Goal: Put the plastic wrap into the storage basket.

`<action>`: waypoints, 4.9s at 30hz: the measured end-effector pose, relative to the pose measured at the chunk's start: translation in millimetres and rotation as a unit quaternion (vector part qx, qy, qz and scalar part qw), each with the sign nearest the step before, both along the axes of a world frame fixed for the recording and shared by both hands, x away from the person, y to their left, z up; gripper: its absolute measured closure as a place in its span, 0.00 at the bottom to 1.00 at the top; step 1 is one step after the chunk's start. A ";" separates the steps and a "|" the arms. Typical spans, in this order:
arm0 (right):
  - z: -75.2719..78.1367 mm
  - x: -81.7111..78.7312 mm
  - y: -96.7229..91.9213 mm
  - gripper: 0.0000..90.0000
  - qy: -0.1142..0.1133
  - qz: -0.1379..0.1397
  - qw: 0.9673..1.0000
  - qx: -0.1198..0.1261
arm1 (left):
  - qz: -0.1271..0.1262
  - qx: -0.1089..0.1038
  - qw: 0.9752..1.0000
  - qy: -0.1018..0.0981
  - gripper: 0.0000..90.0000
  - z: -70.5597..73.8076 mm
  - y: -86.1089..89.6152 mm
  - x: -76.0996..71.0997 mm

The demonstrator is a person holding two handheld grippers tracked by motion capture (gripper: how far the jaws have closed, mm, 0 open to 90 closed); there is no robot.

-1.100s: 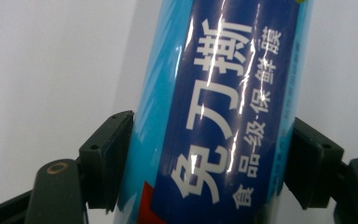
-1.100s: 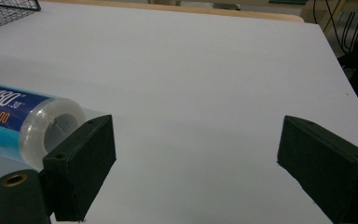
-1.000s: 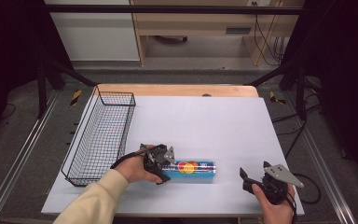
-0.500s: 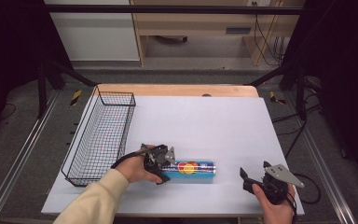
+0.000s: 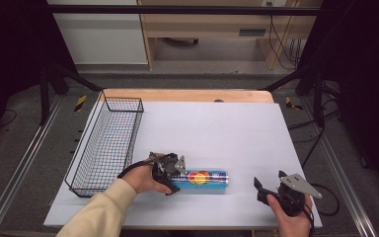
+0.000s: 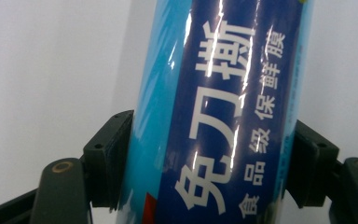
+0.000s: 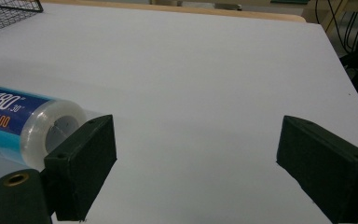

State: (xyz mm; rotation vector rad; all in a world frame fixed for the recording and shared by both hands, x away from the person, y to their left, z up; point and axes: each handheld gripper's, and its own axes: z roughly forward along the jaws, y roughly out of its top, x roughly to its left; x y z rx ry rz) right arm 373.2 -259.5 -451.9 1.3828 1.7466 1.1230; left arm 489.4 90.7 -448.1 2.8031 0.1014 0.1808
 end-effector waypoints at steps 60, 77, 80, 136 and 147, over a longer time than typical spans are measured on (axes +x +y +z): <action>-1.6 16.2 8.0 0.14 0.008 0.009 1.000 -0.021 | 0.050 -0.119 0.991 -0.036 0.36 60.0 11.0 -44.9; -0.2 5.3 8.3 0.16 0.005 -0.016 1.000 -0.016 | 0.076 -0.140 0.985 -0.065 0.36 90.7 21.5 -71.0; -0.9 5.3 8.3 0.16 0.005 -0.016 1.000 -0.018 | 0.081 -0.147 0.984 -0.066 0.36 91.8 25.0 -73.1; 5.8 -4.7 14.5 0.18 -0.009 0.000 1.000 -0.021 | 0.240 -0.187 0.947 -0.106 0.36 128.7 118.7 -104.8; 4.6 -3.7 17.0 0.18 -0.006 0.000 1.000 -0.024 | 0.262 -0.189 0.939 -0.119 0.36 140.0 133.1 -109.1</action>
